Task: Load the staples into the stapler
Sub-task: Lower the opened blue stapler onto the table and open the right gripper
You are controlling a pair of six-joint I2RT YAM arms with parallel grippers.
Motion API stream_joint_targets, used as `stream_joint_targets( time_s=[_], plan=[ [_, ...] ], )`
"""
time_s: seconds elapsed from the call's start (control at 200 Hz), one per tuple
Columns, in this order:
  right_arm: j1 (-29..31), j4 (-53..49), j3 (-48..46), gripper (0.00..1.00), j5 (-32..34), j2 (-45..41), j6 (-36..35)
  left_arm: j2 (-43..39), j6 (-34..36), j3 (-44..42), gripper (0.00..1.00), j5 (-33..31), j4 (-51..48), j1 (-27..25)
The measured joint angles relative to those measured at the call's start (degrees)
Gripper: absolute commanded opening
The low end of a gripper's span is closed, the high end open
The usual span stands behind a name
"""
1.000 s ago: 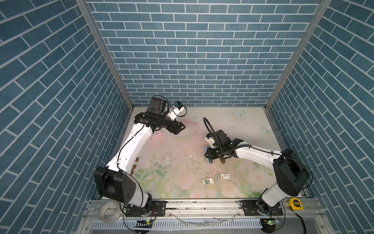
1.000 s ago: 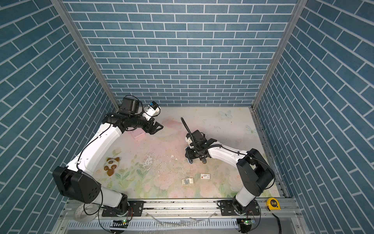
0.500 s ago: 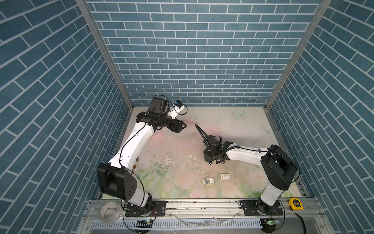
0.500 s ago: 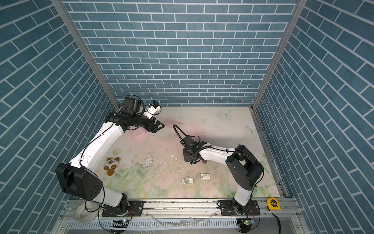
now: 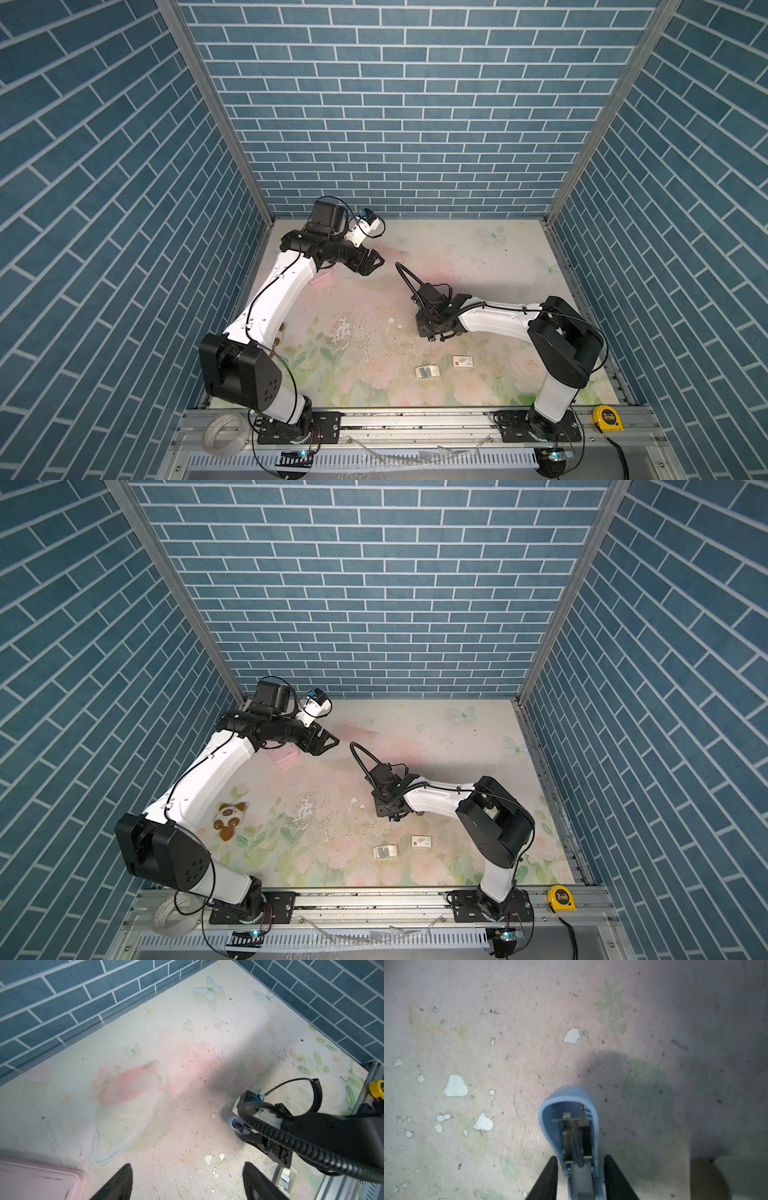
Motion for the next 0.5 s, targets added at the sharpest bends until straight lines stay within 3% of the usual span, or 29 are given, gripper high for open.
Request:
stream_joint_targets(
  time_s=[0.26,0.5],
  plan=[
    [0.31,-1.07,0.00,0.47,0.85,-0.87,-0.13,0.00,0.22,-0.85,0.85,-0.28,-0.42,0.00],
    [1.14,-4.92,0.00,0.42,3.06,-9.40,-0.94,0.00,0.79,-0.24,0.85,-1.33,-2.10,0.00]
  ],
)
